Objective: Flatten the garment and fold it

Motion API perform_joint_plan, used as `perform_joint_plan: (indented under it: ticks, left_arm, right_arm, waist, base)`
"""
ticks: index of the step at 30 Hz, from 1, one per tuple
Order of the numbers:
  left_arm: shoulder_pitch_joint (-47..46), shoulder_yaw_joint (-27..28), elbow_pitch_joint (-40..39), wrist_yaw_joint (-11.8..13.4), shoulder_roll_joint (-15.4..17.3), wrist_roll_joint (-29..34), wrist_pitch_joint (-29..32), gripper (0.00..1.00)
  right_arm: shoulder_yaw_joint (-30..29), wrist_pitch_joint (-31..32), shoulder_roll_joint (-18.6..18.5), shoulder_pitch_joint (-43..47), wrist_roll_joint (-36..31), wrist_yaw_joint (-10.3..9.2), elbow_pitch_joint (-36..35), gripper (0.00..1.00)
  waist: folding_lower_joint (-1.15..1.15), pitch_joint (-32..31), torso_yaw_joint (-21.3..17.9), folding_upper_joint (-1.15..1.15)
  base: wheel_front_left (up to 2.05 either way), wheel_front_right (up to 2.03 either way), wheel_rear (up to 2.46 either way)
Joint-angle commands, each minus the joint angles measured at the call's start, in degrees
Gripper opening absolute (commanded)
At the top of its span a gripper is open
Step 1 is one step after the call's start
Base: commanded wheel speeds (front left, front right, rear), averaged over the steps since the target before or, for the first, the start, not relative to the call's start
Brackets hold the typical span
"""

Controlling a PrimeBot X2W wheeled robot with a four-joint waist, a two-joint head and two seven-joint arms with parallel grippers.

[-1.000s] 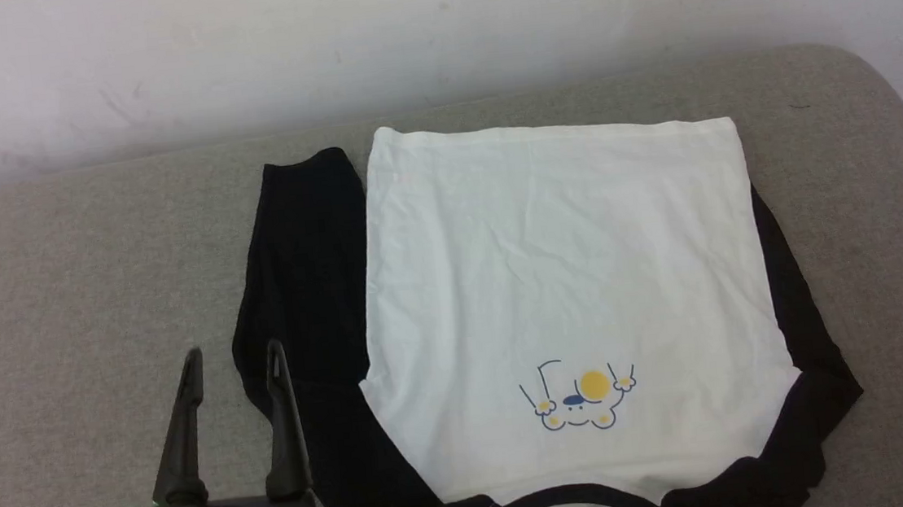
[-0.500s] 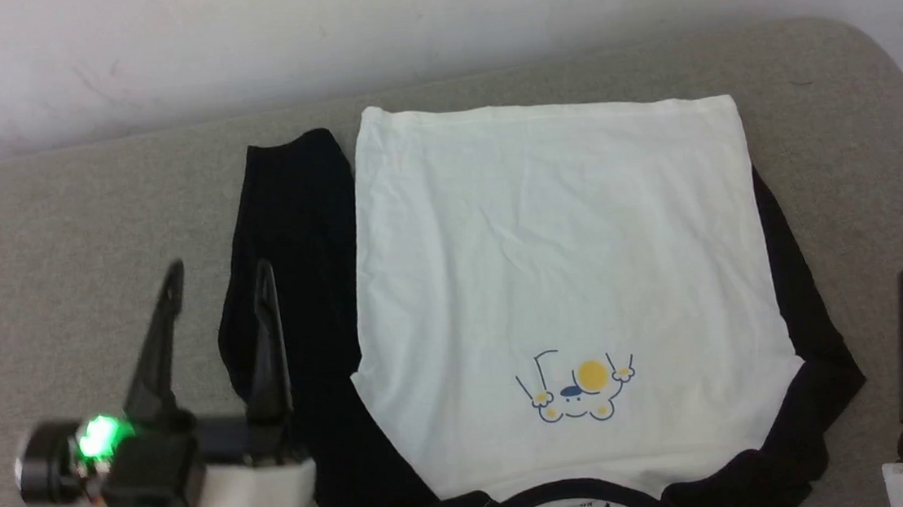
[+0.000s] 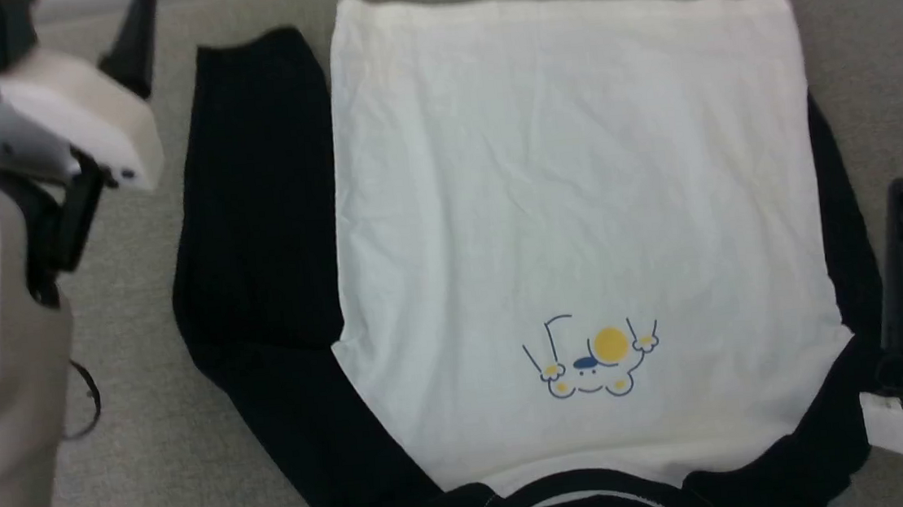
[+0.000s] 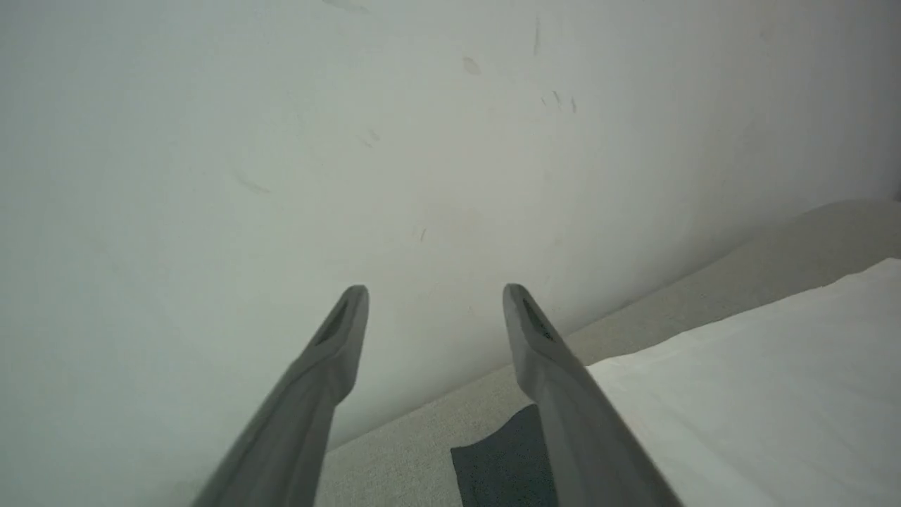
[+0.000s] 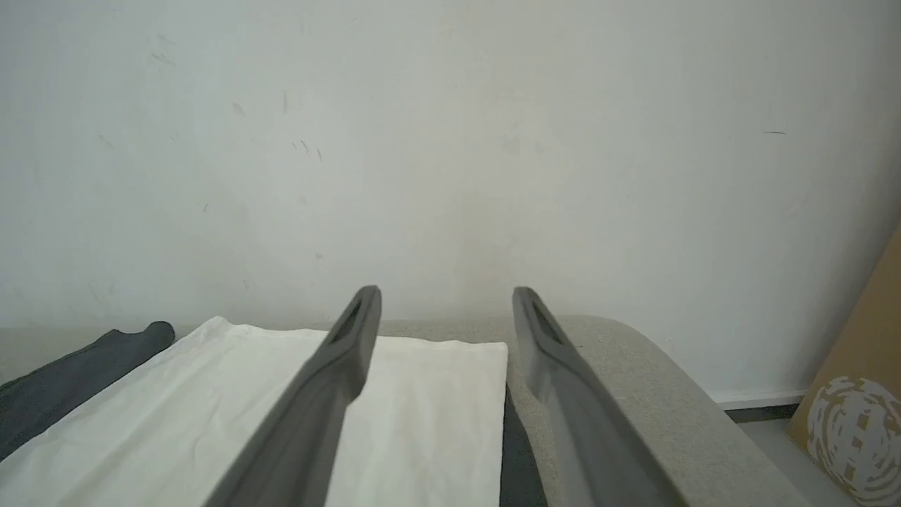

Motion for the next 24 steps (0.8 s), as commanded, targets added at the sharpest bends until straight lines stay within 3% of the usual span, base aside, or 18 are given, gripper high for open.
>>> perform_joint_plan:
  ticks: [1,8,16,24]
  left_arm:
    - [-2.1,-0.3,1.4,-0.5,0.2,-0.9,1.5,1.0]
    - [-12.8,-2.9,10.3,-2.2,2.5,-3.7,13.0,1.0]
    - [-16.7,-5.1,14.9,-2.7,5.7,-6.9,23.4,1.0]
    - [-15.5,-3.0,15.9,-2.0,4.1,-13.9,30.9,1.0]
  right_arm:
    - [0.4,-0.3,0.1,-1.2,-0.5,-0.04,-0.4,1.0]
    - [2.4,0.2,0.1,-4.1,-1.5,-0.04,-1.0,1.0]
    - [2.4,0.8,0.1,-5.0,-1.4,-0.04,-1.6,1.0]
    - [2.1,0.8,0.1,-5.4,-1.3,-0.04,-1.3,1.0]
  waist:
    - [-0.02,7.5,-0.2,0.0]
    - [-0.02,13.2,-1.4,0.0]
    - [-0.02,17.1,-3.0,0.0]
    - [-0.02,18.4,-3.5,0.0]
  base:
    - [0.0,0.0,0.0]
    - [0.0,0.0,0.0]
    - [0.0,0.0,0.0]
    - [0.0,0.0,0.0]
